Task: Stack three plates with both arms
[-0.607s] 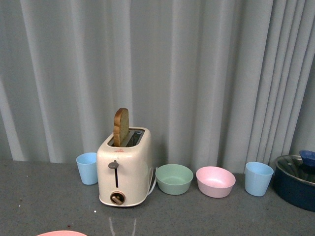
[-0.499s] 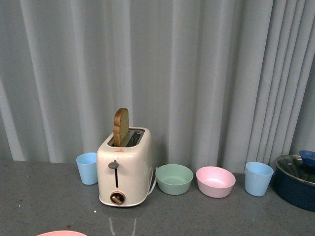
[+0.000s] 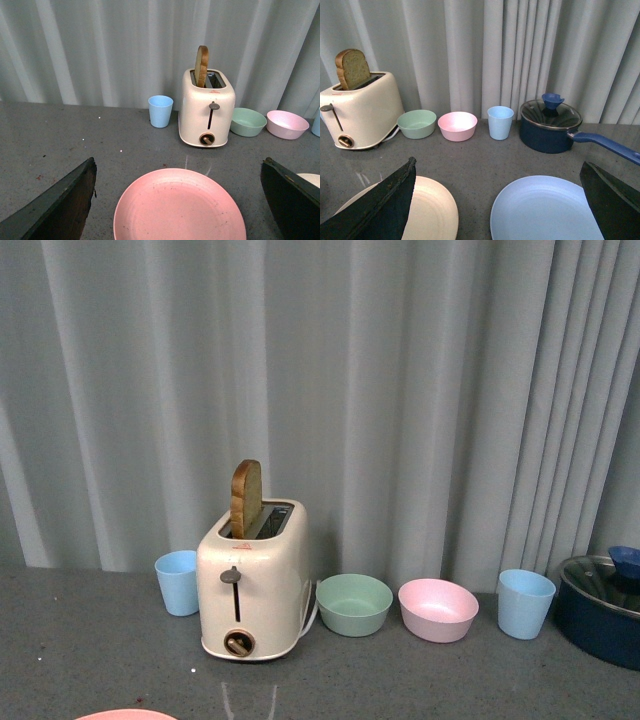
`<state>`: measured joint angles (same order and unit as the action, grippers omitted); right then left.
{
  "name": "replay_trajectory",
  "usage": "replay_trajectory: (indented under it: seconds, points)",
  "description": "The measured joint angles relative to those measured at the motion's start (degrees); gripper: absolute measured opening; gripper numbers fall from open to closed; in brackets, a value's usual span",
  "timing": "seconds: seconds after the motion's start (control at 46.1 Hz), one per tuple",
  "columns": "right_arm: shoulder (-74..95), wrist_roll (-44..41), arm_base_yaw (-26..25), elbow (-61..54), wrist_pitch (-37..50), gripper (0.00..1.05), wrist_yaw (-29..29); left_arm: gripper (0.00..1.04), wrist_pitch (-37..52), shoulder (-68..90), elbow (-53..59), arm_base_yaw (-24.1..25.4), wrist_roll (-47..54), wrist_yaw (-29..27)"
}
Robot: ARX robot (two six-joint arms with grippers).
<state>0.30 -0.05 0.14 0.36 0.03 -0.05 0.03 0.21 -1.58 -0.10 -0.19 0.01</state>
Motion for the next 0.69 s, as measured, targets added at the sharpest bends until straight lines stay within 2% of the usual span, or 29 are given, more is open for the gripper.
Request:
replay_trajectory:
  seconds: [0.607, 0.629, 0.694]
  points:
    - [0.0, 0.0, 0.0, 0.0, 0.0, 0.97, 0.0, 0.98, 0.0, 0.0, 0.0, 0.0, 0.0, 0.0]
    - [0.0, 0.0, 0.0, 0.0, 0.0, 0.97, 0.0, 0.98, -0.7, 0.5, -0.2, 0.2, -0.2, 0.8]
    - [0.0, 0.0, 0.0, 0.0, 0.0, 0.97, 0.0, 0.98, -12.9, 7.2, -5.0, 0.4, -1.7, 5.9]
